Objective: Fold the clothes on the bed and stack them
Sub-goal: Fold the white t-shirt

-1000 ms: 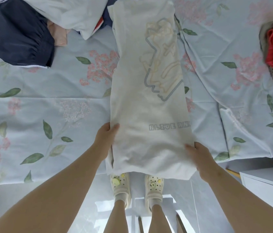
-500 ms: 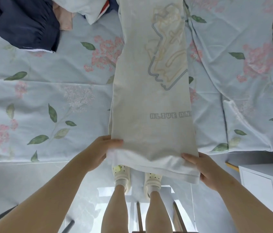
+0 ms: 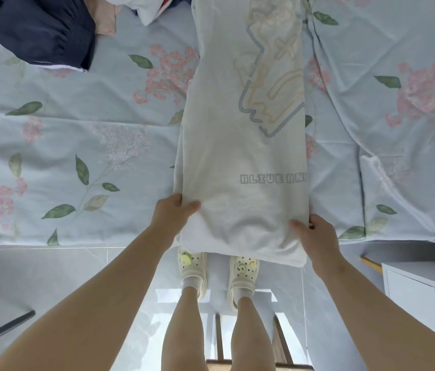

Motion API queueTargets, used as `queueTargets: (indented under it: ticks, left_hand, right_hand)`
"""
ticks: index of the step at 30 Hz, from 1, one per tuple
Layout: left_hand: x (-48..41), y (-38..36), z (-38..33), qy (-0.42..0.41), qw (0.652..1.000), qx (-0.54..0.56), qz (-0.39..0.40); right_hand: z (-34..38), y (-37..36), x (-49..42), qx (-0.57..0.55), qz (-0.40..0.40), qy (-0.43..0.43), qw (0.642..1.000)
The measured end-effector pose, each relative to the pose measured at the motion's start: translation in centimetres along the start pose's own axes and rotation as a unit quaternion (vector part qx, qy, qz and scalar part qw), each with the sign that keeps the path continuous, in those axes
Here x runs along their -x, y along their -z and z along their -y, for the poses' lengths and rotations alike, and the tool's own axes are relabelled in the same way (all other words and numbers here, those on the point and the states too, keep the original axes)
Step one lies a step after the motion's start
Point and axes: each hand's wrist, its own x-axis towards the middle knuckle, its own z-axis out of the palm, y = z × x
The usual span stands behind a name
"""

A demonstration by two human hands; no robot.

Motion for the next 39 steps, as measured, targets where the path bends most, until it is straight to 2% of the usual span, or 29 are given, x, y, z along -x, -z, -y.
queueTargets:
  ticks: [2, 4, 6, 7, 8, 10, 12, 13, 14, 15, 17, 19, 21, 23, 26, 29, 31, 33, 36, 37, 39]
  left_hand:
    - [0.6, 0.9, 0.4, -0.013, 0.994, 0.109, -0.013]
    - [0.9, 1.5, 1.2, -0.044, 0.987, 0.124, -0.091]
    - [1.0, 1.2, 1.5, -0.09, 0.982, 0.017, -0.165]
    - [1.2, 0.8, 1.3, -0.122, 0.975, -0.049, -0.178]
    - [1.4, 0.3, 0.9, -0.154, 0.968, -0.097, -0.175]
    - [1.6, -0.2, 0.1, -0.166, 0.975, -0.089, -0.116]
    - [1.5, -0.1, 0.1, -0.098, 0.995, -0.011, -0.014]
    - [1.3, 0.2, 0.5, -0.055, 0.998, -0.002, 0.03]
    - [1.1, 0.6, 1.2, -0.024, 0.997, -0.044, 0.059]
    - [0.8, 1.2, 1.8, -0.009, 0.991, -0.118, 0.062]
    - [0.4, 2.2, 2.5, -0.009, 0.961, -0.275, 0.004]
    - [-0.1, 2.4, 2.6, -0.022, 0.943, -0.328, -0.044]
    - [-0.6, 1.6, 2.0, -0.074, 0.948, -0.298, -0.081]
    - [-0.8, 0.5, 0.8, -0.099, 0.964, -0.23, -0.084]
    - [-1.2, 0.3, 0.3, -0.082, 0.989, -0.114, -0.042]
    - [-1.4, 1.1, 0.8, -0.087, 0.993, -0.06, -0.049]
    - [-1.2, 1.1, 0.8, -0.047, 0.996, 0.069, -0.04]
    - [-1.1, 1.0, 0.5, 0.022, 0.981, 0.192, 0.013]
    - [-0.6, 1.8, -0.4, 0.081, 0.976, 0.124, 0.162]
    - [-0.3, 2.2, -0.8, 0.085, 0.974, 0.099, 0.183]
    - [0.1, 2.8, -1.7, 0.069, 0.977, 0.098, 0.177]
  right_hand:
    - [-0.1, 0.2, -0.4, 0.003, 0.012, -0.014, 1.0]
    - [-0.2, 0.3, -0.8, 0.006, 0.033, -0.039, 0.999]
    - [0.0, 0.2, -1.2, 0.01, 0.037, -0.048, 0.998]
    - [0.2, 0.2, -1.3, 0.008, 0.033, -0.044, 0.998]
    - [0.4, 0.1, -1.4, 0.001, 0.033, -0.036, 0.999]
    - [0.9, 0.0, -1.4, -0.018, 0.046, -0.019, 0.999]
    - [1.4, -0.1, -1.3, -0.018, 0.071, -0.012, 0.997]
    - [1.4, 0.0, -1.3, -0.016, 0.08, -0.016, 0.997]
    - [1.4, 0.0, -1.4, -0.017, 0.085, -0.022, 0.996]
    - [1.4, 0.0, -1.6, -0.013, 0.085, -0.032, 0.996]
    - [1.5, 0.0, -1.9, 0.012, 0.085, -0.048, 0.995]
    - [1.7, -0.2, -2.1, 0.051, 0.091, -0.043, 0.994]
    - [1.9, -0.3, -2.0, 0.049, 0.088, -0.018, 0.995]
    - [1.6, -0.3, -1.9, 0.018, 0.094, -0.013, 0.995]
    - [0.9, -0.1, -1.8, 0.032, 0.093, -0.044, 0.994]
    - [0.8, 0.4, -2.0, 0.027, 0.067, -0.024, 0.997]
    - [1.3, 0.4, -2.2, -0.029, 0.068, -0.013, 0.997]
    - [1.8, 0.3, -2.2, -0.093, 0.107, -0.024, 0.99]
    - [1.8, 0.4, -1.9, -0.145, 0.183, -0.075, 0.97]
    - [1.9, 0.6, -1.8, -0.153, 0.195, -0.085, 0.965]
    - [2.4, 1.4, -1.4, -0.18, 0.203, -0.083, 0.959]
